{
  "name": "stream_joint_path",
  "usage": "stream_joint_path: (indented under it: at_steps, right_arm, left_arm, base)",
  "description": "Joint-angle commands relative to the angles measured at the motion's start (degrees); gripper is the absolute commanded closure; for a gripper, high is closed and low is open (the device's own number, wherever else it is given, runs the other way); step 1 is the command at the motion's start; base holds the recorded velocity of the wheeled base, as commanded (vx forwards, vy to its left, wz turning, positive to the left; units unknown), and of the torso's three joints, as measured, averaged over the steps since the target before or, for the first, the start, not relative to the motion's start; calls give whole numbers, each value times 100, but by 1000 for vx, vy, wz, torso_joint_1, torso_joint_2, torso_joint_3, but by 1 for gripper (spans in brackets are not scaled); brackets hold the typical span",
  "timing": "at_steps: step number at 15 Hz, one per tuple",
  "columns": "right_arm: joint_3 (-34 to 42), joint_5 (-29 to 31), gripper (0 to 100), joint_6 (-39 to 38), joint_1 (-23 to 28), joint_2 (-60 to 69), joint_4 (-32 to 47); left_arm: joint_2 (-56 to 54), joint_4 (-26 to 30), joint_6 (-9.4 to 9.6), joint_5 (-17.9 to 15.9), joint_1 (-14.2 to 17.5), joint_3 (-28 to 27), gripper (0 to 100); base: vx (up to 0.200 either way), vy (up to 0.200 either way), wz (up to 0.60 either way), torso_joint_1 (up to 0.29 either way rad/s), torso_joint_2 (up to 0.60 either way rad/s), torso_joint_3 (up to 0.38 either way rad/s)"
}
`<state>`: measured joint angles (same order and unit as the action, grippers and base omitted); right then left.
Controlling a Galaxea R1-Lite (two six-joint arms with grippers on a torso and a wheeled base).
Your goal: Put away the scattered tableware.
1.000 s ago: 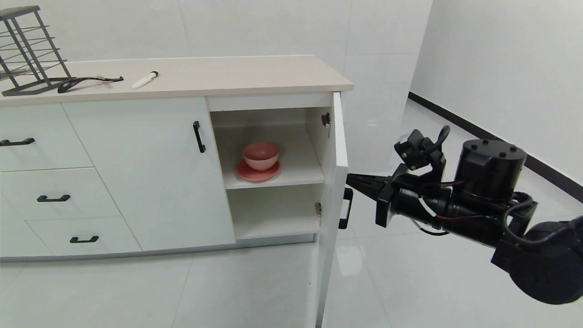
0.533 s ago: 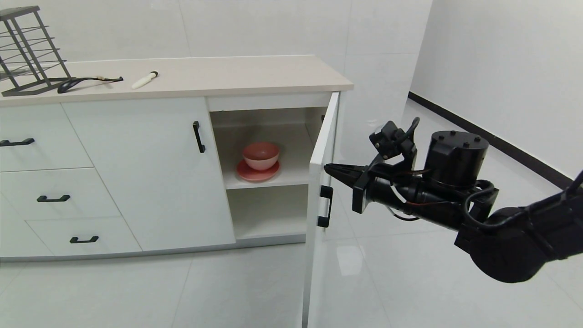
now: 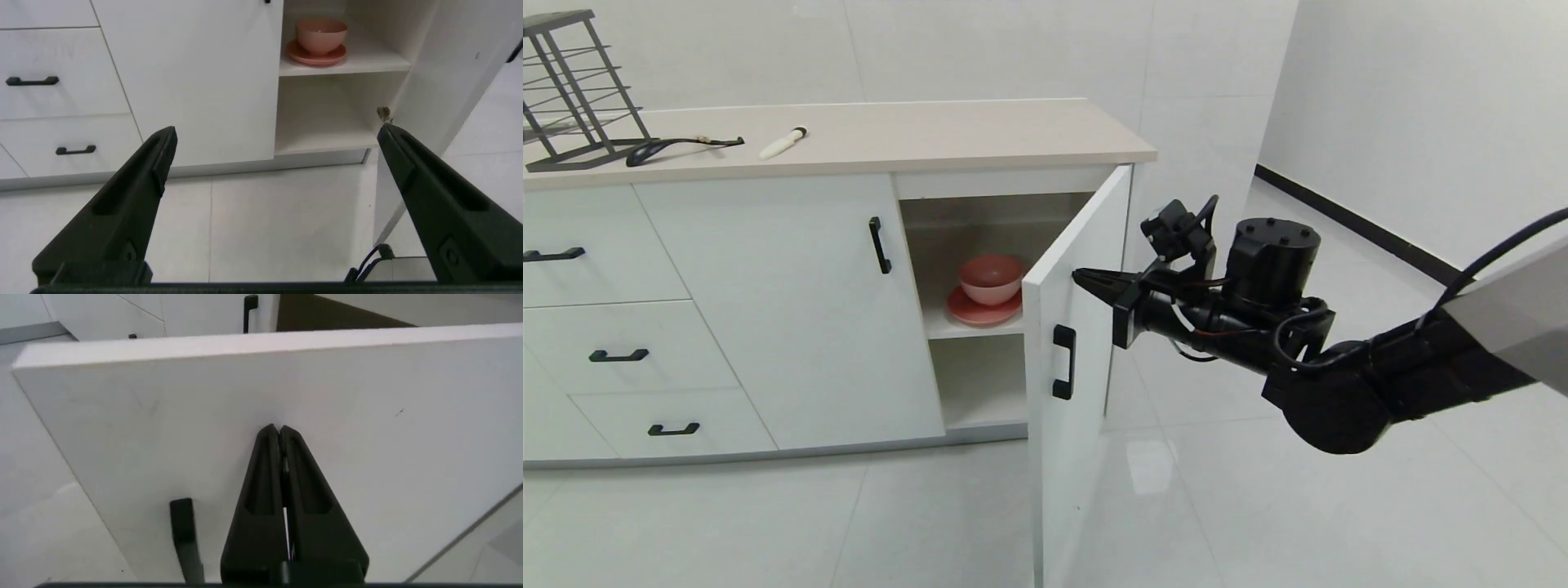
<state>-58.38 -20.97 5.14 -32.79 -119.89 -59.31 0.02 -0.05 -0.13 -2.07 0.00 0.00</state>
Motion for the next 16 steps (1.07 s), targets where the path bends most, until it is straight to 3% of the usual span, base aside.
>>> stream_joint_path:
  at_steps: [1,4,13,16]
  right_arm:
    - [-288,5,100,-5,1,-394,-2]
    - [-604,5,100,-5,1,-702,-2]
    - [-1896,154,100,-128,-8,-1581,-2]
    - [-2248,277,100,-233,-8,-1792,-11]
  left_arm:
    - [-2,-4,-4,-4,0,0,0]
    - [-2,-4,-13,-12,0,0,0]
    - [-2,-4,-22,-12,0,0,0]
    - [-2,5,-13,-4,0,0,0]
  base:
    - [0,0,0,0,0,0]
    - [0,0,0,0,0,0]
    - [200,0,0,1,3,2]
    - [0,0,0,0,0,0]
